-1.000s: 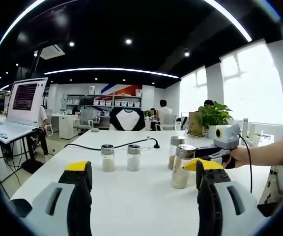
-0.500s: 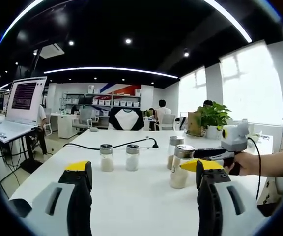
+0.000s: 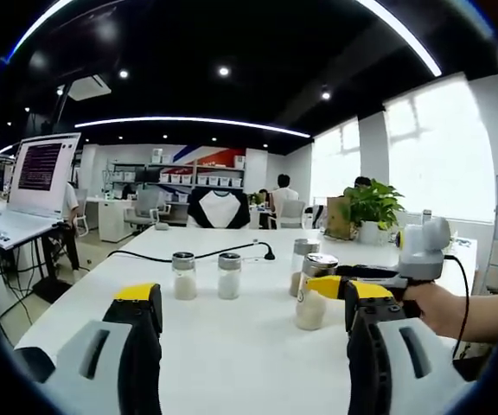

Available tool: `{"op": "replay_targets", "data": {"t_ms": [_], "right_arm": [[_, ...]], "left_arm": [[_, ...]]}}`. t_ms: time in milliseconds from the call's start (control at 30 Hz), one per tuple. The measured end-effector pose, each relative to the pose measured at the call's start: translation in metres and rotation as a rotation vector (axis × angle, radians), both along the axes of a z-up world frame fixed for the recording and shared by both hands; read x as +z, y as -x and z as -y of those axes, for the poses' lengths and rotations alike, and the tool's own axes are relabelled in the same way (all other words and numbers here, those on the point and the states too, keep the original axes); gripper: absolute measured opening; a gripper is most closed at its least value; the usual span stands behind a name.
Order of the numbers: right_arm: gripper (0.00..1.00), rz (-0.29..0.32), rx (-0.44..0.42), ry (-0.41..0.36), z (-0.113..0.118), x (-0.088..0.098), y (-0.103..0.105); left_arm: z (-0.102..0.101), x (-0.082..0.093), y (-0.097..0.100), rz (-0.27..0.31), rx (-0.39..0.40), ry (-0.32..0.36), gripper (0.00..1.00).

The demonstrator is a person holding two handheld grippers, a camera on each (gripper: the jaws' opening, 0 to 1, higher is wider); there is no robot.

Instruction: Rotate the seasoning bottle until the label or dispensing opening points toward the visible target arrow and the bottle remains upright within the marked orientation range

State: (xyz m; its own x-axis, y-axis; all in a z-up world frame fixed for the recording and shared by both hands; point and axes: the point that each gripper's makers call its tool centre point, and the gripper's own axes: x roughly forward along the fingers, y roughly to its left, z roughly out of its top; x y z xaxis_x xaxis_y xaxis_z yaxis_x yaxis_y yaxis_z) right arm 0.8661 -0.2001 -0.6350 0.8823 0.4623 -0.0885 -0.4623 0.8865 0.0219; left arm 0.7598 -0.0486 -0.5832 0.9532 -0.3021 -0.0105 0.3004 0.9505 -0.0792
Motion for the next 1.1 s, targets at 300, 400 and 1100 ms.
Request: {"op": "replay_targets", "data": {"t_ms": [300, 400, 1100], "right_arm": [[0.56, -0.023, -0.045, -0.033, -0.005, -0.002, 0.001], [0.55, -0.021, -0.050, -0.024, -0.010, -0.001, -0.001], [0.40, -0.058, -0.150, 0.056, -0.018, -0.017, -0.012]], "left_arm": [[0.003, -0.003, -0.001, -0.008, -0.010, -0.003, 0.92], [0.004, -0.003, -0.001, -0.006, -0.010, -0.010, 0.92], [0.005, -0.003, 0.000, -0.009, -0.011, -0.006, 0.92]]}}
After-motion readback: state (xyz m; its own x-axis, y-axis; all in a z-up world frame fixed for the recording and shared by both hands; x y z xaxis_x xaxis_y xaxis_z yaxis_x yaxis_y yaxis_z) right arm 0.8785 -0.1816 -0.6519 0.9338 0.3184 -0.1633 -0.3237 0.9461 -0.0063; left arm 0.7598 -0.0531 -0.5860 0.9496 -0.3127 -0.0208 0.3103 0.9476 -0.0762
